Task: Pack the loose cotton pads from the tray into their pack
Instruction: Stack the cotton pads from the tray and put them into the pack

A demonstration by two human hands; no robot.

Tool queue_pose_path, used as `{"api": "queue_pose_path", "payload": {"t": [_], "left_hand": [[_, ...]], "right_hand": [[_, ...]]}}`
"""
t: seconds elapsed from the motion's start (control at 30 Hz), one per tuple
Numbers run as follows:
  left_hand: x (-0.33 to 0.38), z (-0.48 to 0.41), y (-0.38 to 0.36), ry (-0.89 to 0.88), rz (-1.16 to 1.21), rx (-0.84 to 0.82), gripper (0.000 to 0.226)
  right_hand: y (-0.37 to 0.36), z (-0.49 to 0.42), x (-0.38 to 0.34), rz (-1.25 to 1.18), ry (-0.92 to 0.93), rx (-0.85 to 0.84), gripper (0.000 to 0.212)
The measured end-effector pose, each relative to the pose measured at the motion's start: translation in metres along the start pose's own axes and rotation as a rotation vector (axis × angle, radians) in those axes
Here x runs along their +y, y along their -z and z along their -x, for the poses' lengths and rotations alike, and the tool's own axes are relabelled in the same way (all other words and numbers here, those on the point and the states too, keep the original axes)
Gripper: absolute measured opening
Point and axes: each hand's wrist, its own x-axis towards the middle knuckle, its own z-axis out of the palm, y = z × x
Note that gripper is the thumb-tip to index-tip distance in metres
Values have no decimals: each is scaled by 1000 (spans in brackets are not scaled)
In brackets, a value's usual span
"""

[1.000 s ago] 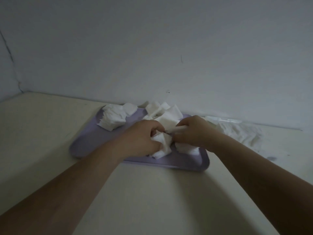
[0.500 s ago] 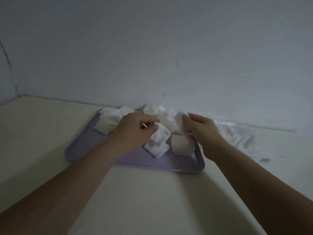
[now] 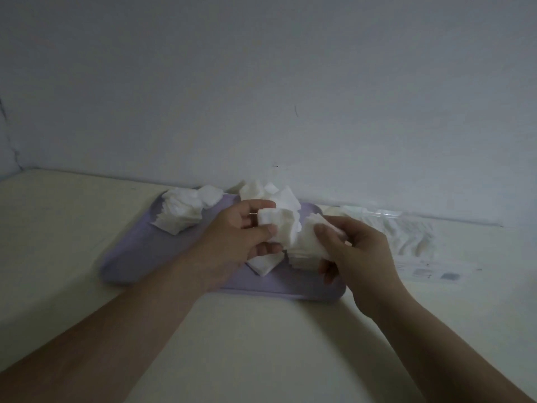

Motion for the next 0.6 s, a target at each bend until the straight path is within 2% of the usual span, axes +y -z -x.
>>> {"api": "queue_pose_path", "payload": {"t": [0.07, 0.17, 0.27, 0.4, 0.53, 0.6], "left_hand": [[-3, 2, 0, 14, 30, -68, 32], [-6, 5, 2, 18, -119, -157, 21], [-9, 6, 2, 35, -232, -203, 26], [-11, 7, -3, 7, -324, -155, 31], [-12, 8, -2, -52, -369, -139, 18], [-12, 8, -2, -55, -378, -132, 19]], "right_hand": [[1, 2, 6, -48, -34, -2, 15], [2, 5, 6, -114, -67, -25, 10], [1, 8, 4, -153, -92, -81, 9], [0, 14, 3, -146, -71, -148, 11], [2, 15, 5, -98, -42, -198, 15], [3, 16, 6, -92, -42, -214, 15]]}}
